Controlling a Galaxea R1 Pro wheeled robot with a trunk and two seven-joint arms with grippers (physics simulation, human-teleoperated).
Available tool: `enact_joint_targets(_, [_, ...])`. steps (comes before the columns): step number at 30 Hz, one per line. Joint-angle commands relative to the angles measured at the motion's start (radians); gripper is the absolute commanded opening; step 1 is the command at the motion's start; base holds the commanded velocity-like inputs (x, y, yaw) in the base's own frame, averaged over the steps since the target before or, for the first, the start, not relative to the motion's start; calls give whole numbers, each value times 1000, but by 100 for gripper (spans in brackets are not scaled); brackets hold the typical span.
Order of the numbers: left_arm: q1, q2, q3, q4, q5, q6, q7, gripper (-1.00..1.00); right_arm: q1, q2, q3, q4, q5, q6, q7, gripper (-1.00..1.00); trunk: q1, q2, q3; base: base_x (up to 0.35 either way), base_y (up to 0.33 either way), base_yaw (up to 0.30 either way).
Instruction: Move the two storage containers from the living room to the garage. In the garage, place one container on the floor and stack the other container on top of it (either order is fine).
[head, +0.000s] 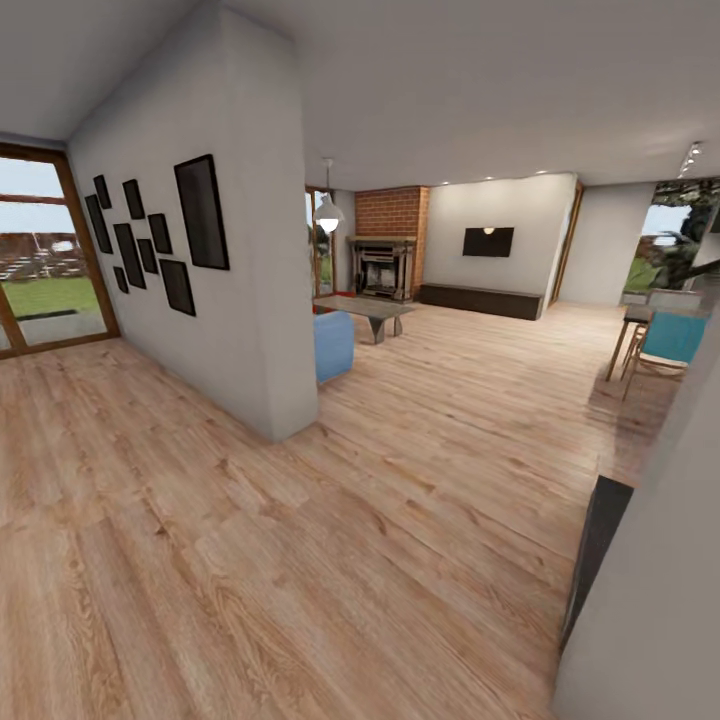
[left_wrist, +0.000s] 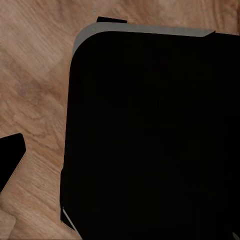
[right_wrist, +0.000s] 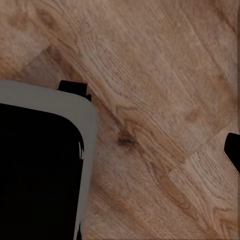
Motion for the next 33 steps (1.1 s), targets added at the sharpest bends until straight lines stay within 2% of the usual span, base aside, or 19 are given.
enact_joint_targets(1, [0,0,1,0,8,-3,1,100,0,-1,9,-3,-8,-1,-5,100,1,0,-1,322,0,0])
enact_joint_targets(33, [0,0,0,0,8,4,1,100,0,-1,9,-3,-8,-1,-5,100,1,0,-1,322,0,0])
